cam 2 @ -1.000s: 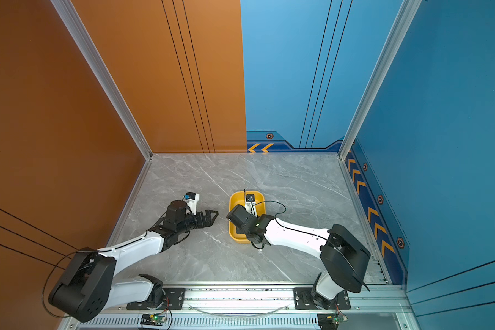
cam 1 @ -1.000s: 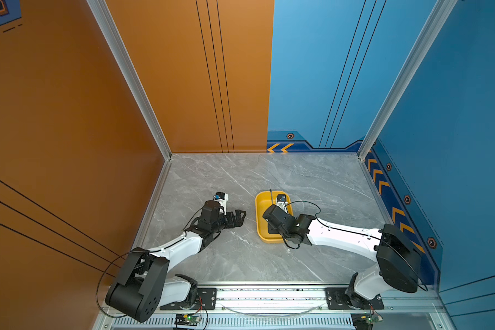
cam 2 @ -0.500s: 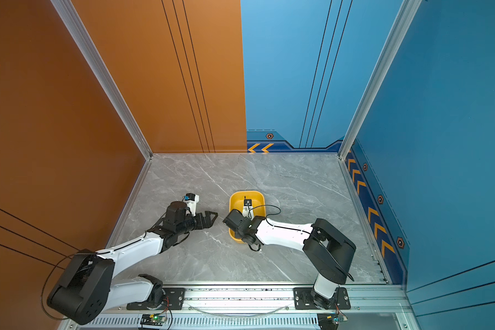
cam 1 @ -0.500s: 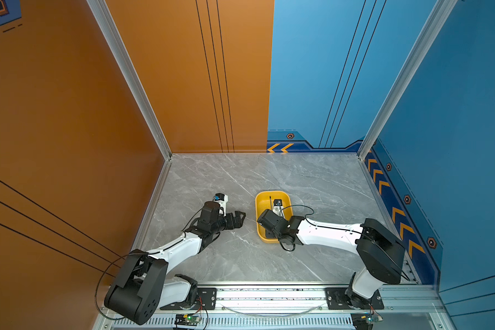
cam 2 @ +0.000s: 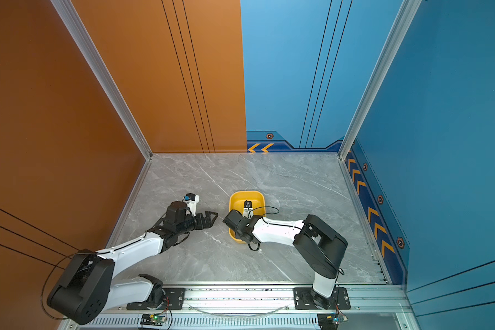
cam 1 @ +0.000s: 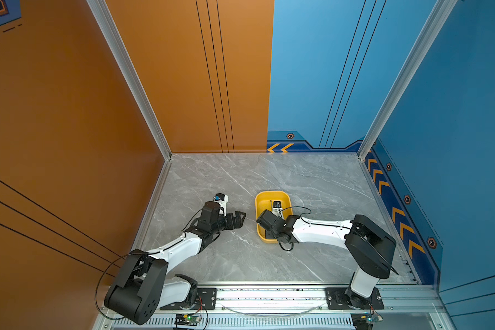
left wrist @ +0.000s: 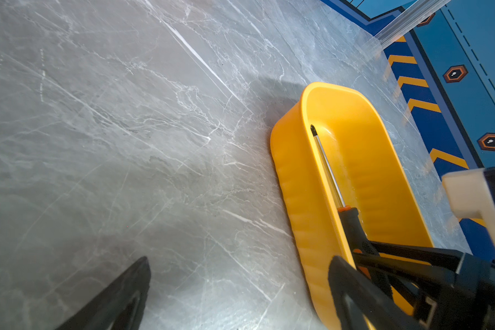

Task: Put the screwdriver in the bin
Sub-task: 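Lower the screwdriver into the tray and open the right gripper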

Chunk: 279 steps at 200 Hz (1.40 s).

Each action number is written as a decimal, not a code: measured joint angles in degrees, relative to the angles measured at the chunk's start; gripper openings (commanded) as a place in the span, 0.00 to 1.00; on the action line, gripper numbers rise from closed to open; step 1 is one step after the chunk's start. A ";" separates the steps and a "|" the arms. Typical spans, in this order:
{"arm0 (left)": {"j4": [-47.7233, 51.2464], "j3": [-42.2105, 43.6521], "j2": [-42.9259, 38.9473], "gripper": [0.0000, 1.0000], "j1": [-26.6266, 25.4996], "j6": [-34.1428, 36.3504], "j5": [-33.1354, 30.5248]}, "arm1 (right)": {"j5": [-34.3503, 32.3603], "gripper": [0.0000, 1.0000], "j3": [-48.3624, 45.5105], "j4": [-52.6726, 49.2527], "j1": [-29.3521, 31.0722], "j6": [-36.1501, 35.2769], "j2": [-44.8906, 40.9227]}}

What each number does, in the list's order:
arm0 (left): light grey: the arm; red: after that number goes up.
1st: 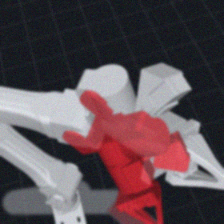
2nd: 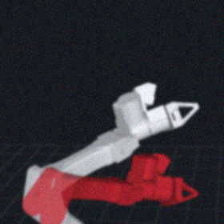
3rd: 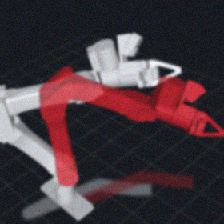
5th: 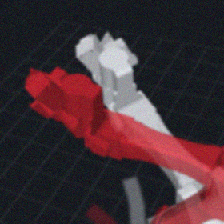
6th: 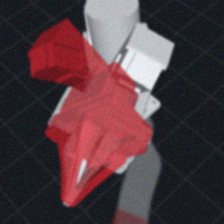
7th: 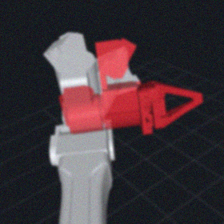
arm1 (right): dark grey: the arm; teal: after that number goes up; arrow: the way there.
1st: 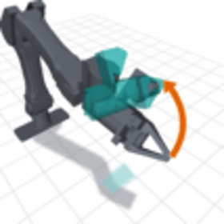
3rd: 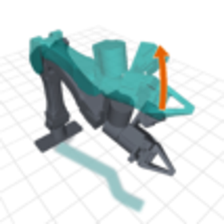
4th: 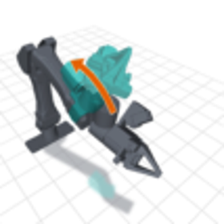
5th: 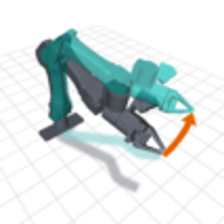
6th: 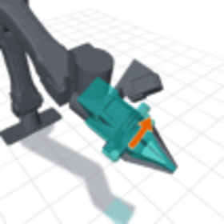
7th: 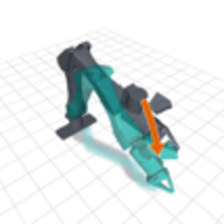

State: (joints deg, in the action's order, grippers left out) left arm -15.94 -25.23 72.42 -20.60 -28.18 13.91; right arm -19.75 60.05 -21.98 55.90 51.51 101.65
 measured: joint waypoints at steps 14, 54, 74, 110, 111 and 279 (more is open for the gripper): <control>0.00 0.00 0.00 0.98 0.00 0.00 0.00 | 0.31 0.30 0.24 -0.02 -0.09 0.00 0.66; 0.00 0.00 0.11 0.98 -0.11 0.00 -0.13 | 0.50 0.34 0.66 0.02 -0.11 0.00 1.46; 0.00 0.00 0.35 0.98 -0.11 0.00 -0.15 | 0.63 0.35 0.66 0.02 -0.24 0.00 1.46; 0.00 0.00 0.74 0.98 -0.11 0.00 -0.13 | 0.70 0.42 0.66 0.00 -0.48 -0.09 1.46; 0.00 0.00 0.74 0.98 -0.11 0.00 -0.15 | 0.70 0.43 0.66 0.00 -0.48 -0.17 1.46; 7.61 -4.02 -1.81 0.98 -0.11 4.68 -3.23 | -1.97 0.73 3.72 -9.62 -3.85 -15.87 -12.26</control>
State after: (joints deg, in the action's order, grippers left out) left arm -8.34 -29.26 70.61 -20.71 -23.51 10.68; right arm -21.71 63.77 -31.59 52.05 35.64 89.38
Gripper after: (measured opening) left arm 0.978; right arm 0.727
